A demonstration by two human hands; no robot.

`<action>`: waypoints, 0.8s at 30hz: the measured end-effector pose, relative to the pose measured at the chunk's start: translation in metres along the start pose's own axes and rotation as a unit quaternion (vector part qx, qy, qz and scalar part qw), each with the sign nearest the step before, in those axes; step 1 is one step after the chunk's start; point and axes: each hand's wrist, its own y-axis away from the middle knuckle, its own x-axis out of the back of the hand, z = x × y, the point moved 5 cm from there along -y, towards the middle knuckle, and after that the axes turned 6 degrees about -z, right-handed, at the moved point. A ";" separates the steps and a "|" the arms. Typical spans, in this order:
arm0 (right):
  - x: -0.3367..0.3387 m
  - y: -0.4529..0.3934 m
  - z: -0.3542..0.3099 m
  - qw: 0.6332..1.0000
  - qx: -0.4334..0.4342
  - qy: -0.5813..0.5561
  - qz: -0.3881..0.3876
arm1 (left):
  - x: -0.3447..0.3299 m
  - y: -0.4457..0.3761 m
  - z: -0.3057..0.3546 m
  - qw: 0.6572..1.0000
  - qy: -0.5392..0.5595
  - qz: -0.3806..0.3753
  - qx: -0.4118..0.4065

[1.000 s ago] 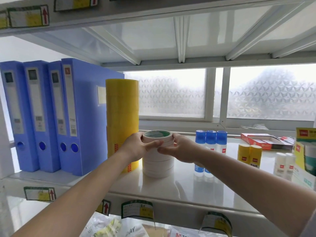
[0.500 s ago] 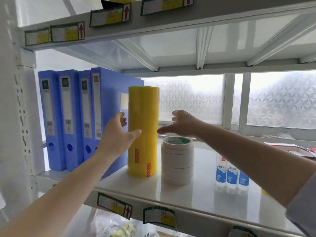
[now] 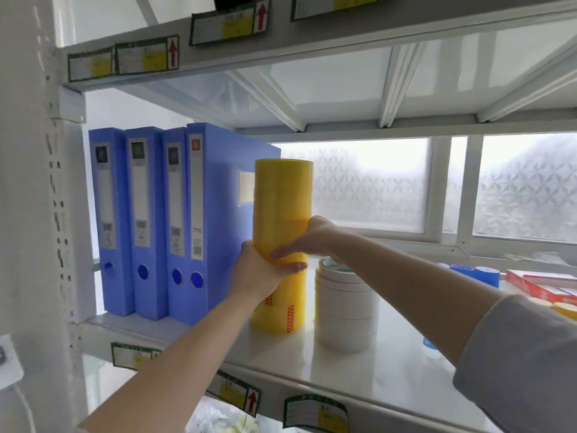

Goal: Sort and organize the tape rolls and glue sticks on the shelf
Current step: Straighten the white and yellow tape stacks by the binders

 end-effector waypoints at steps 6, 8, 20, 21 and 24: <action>-0.001 -0.003 0.003 1.000 0.000 -0.003 0.018 | -0.003 -0.003 -0.002 0.999 -0.004 0.015 -0.029; -0.001 -0.003 0.004 1.000 0.003 0.001 0.020 | -0.004 -0.004 -0.003 0.999 -0.009 0.018 -0.035; 0.000 -0.011 0.001 0.999 0.014 0.040 -0.010 | -0.007 0.000 -0.019 0.998 -0.042 -0.035 -0.018; -0.001 -0.012 0.002 0.999 0.014 0.042 -0.011 | -0.008 0.001 -0.021 0.998 -0.041 -0.033 -0.021; -0.003 -0.014 0.004 0.999 0.016 0.040 -0.010 | -0.009 0.002 -0.021 0.998 -0.038 -0.021 -0.036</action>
